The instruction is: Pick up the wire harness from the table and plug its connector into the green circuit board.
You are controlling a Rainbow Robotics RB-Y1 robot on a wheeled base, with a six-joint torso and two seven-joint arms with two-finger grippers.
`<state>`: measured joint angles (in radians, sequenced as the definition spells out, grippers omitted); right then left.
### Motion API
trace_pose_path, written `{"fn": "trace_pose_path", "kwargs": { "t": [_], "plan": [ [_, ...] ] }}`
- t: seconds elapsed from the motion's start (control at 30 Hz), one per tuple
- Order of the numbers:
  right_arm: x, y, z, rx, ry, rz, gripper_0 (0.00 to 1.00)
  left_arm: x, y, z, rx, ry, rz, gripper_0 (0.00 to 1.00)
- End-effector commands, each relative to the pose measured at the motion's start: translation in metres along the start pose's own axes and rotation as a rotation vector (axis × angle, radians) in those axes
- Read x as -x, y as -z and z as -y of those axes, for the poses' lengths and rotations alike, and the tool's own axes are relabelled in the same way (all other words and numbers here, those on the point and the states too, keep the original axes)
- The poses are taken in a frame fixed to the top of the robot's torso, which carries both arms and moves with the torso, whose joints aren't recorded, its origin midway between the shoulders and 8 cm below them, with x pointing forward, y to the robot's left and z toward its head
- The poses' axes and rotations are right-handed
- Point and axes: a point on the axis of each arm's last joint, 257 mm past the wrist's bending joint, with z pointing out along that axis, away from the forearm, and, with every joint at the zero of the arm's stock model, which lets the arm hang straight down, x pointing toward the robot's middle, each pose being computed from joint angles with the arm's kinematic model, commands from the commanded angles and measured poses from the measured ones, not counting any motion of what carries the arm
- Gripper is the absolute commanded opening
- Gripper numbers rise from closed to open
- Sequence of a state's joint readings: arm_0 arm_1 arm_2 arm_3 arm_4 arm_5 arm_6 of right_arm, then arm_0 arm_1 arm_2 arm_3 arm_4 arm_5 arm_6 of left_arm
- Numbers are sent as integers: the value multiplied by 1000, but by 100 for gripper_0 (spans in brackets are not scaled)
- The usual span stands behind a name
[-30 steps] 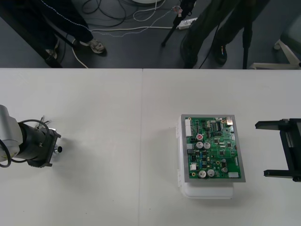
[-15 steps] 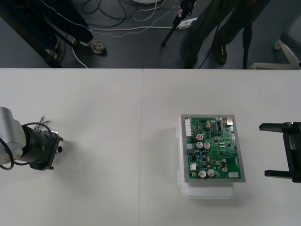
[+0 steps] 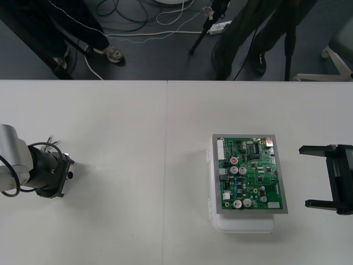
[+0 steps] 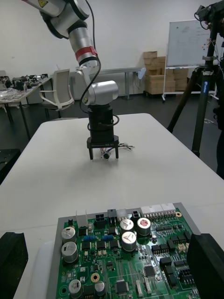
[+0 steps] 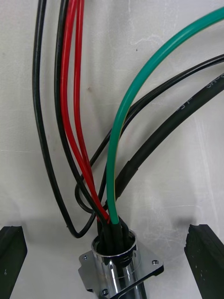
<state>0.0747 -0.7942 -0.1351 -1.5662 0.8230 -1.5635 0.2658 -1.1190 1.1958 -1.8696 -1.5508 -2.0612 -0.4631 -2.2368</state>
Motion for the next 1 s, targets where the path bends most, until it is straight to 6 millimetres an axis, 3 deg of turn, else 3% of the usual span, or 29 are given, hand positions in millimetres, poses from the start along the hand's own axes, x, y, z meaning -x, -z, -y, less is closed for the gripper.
{"fn": "trace_pose_path", "kwargs": {
  "t": [0.03, 0.13, 0.2, 0.23, 0.27, 1.0],
  "plan": [
    [16, -15, -7, 66, 77, 22, 100, -10, 2, 21, -37, -52, -22, 100],
    [16, -18, -11, 79, 68, 25, 100, -11, 2, 21, -36, -50, -24, 91],
    [15, -19, -12, 87, 63, 27, 100, -11, 2, 20, -34, -47, -25, 81],
    [15, -20, -13, 91, 63, 27, 100, -12, 1, 20, -33, -46, -26, 58],
    [17, -21, -12, 92, 65, 31, 100, -13, 1, 19, -30, -48, -26, 2],
    [28, -26, -19, 123, 74, 60, 100, -8, 1, 22, -37, -15, -27, 0]
  ]
}}
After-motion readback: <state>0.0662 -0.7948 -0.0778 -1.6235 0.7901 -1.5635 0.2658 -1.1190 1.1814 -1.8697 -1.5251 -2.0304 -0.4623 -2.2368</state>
